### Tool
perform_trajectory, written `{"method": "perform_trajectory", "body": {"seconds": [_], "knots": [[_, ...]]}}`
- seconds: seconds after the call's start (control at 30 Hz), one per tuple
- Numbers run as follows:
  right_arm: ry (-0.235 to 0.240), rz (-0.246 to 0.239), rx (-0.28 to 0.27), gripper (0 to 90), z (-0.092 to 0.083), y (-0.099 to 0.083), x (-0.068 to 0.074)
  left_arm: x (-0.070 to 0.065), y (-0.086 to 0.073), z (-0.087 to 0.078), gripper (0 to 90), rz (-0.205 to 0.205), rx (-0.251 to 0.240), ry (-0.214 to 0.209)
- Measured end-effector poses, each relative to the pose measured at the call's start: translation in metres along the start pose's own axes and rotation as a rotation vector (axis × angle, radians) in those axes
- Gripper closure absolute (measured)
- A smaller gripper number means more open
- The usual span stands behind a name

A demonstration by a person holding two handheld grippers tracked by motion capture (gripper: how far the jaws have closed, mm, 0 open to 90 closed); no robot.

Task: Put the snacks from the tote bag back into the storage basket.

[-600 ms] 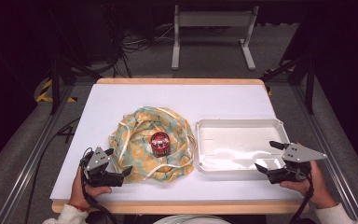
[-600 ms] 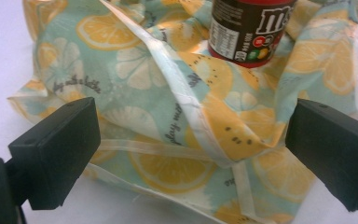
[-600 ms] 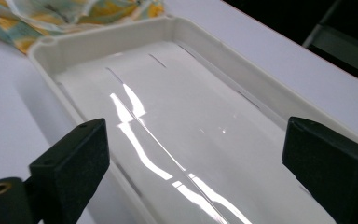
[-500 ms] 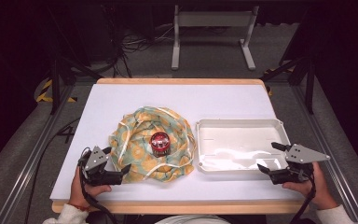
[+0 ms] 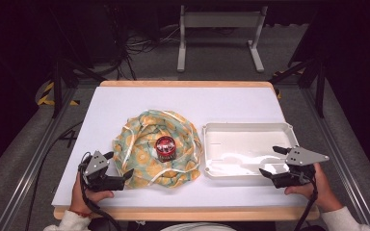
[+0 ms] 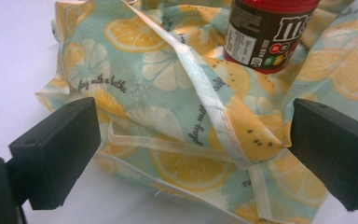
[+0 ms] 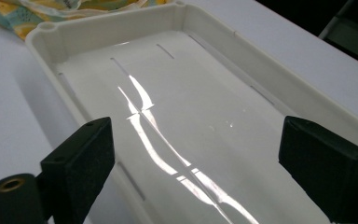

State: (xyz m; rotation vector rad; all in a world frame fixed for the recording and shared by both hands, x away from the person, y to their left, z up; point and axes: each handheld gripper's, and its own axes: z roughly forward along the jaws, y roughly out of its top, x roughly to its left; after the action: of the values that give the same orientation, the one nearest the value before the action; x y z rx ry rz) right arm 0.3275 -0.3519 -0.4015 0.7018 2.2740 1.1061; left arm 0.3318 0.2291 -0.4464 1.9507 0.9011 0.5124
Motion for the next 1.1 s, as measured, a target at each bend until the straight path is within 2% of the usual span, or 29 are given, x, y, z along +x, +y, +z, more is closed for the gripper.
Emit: {"method": "perform_trajectory", "body": {"seconds": [0.07,0.2,0.27,0.43,0.47,0.53,0.73,0.83,0.87,1.03,1.1], "knots": [[0.021,-0.004,0.006,9.5,0.003,0.006,-0.001,0.0,0.0,-0.001,3.8,0.005,-0.001,0.008],[0.045,-0.045,0.007,9.5,0.011,0.022,0.002,0.0,-0.004,-0.007,3.7,-0.021,-0.008,0.017],[0.069,-0.057,-0.003,9.7,0.018,0.032,0.003,0.0,-0.005,-0.009,3.5,-0.02,-0.013,0.026],[0.076,-0.12,-0.005,12.6,0.034,0.05,0.009,0.0,-0.005,-0.01,3.4,-0.013,-0.007,0.028],[0.09,-0.137,-0.006,13.5,0.038,0.055,0.01,0.0,-0.005,-0.009,3.4,-0.015,-0.007,0.027],[0.083,-0.161,0.002,13.7,0.044,0.062,0.012,-0.001,-0.005,-0.009,3.4,-0.019,-0.009,0.024],[0.101,-0.214,0.015,14.4,0.059,0.09,0.017,0.0,-0.005,-0.009,3.5,-0.022,-0.011,0.018],[0.126,-0.218,0.017,14.4,0.067,0.1,0.018,-0.001,-0.005,-0.009,3.5,-0.021,-0.01,0.012],[0.121,-0.226,0.016,14.3,0.07,0.103,0.019,-0.001,-0.005,-0.009,3.5,-0.019,-0.01,0.01],[0.175,-0.278,0.055,13.9,0.087,0.124,0.028,0.0,-0.005,-0.009,3.5,-0.014,-0.007,0.006],[0.173,-0.306,0.072,14.0,0.093,0.131,0.031,0.0,-0.005,-0.008,3.5,-0.017,-0.003,0.003]]}}
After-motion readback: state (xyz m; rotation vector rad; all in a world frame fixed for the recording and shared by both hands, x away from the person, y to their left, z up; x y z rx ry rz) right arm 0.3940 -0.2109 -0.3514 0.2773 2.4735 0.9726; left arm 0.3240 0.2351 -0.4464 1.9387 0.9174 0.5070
